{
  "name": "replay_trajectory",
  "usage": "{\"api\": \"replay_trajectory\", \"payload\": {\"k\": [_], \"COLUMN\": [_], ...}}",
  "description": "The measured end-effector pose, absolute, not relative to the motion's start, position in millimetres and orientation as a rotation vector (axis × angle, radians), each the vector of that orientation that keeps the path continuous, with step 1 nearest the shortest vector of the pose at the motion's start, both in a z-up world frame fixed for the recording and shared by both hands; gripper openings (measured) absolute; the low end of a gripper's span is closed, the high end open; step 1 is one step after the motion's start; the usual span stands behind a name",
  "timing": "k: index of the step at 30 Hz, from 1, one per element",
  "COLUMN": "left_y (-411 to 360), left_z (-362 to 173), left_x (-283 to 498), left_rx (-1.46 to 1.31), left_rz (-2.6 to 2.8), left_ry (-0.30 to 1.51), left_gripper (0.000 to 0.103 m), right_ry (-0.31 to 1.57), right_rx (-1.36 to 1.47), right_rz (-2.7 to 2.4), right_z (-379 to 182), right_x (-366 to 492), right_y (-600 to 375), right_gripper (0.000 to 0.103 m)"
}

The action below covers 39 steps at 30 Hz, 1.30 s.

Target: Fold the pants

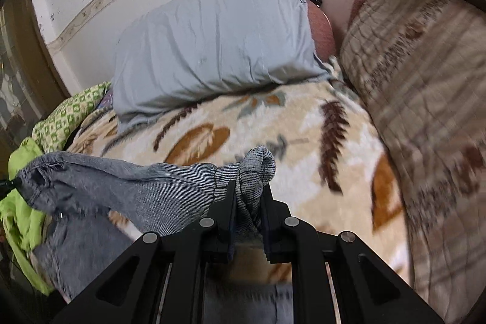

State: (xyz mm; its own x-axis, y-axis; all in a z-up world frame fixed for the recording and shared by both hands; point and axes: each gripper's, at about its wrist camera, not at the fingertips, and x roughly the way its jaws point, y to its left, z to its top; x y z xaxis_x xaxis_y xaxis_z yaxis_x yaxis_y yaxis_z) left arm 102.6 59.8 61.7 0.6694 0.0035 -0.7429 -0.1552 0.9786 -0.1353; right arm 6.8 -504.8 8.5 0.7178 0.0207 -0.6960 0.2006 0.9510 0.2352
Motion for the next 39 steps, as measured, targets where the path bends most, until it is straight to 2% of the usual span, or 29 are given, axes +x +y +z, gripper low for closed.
{"api": "replay_trajectory", "payload": {"k": [7,14,21,25,26,30,33,35,36,38,39], "left_y": [70.6,90.5,110.3,111.2,111.4,119.4,131.0,134.3,134.3,129.6,125.4], "left_z": [51.9,18.5,-26.9,-45.2,-46.4,-39.7,-28.8,-21.1,-16.8,-11.6,-11.2], "left_x": [60.6,23.8,11.0,12.0,11.6,2.0,-16.0,-26.1,-29.7,-30.0,-28.1], "left_rx": [-0.217,-0.263,-0.324,-0.315,-0.314,-0.323,-0.38,-0.433,-0.459,-0.501,-0.522], "left_rz": [0.066,0.067,0.102,0.122,0.126,0.12,0.084,0.057,0.039,0.001,-0.024], "left_ry": [0.846,0.916,1.043,1.097,1.106,1.129,1.142,1.129,1.117,1.098,1.096], "left_gripper": [0.002,0.002,0.002,0.003,0.006,0.015,0.028,0.045,0.049,0.062,0.063], "right_ry": [0.758,0.722,0.774,0.846,0.855,0.864,0.868,0.845,0.834,0.816,0.819], "right_rx": [0.309,0.351,0.368,0.401,0.407,0.424,0.402,0.393,0.391,0.401,0.417], "right_rz": [-0.09,-0.089,-0.149,-0.177,-0.186,-0.201,-0.211,-0.185,-0.164,-0.094,-0.06], "right_z": [2.8,-1.8,-37.0,-65.1,-68.5,-59.9,-40.2,-23.3,-16.6,-6.2,-5.4], "right_x": [-54.8,-105.4,-144.8,-152.0,-153.6,-165.4,-179.3,-185.2,-184.9,-174.0,-166.2], "right_y": [-488.7,-478.0,-478.4,-482.6,-482.2,-479.8,-472.7,-462.0,-456.3,-439.0,-431.4], "right_gripper": [0.013,0.013,0.014,0.021,0.025,0.03,0.035,0.046,0.051,0.066,0.067]}}
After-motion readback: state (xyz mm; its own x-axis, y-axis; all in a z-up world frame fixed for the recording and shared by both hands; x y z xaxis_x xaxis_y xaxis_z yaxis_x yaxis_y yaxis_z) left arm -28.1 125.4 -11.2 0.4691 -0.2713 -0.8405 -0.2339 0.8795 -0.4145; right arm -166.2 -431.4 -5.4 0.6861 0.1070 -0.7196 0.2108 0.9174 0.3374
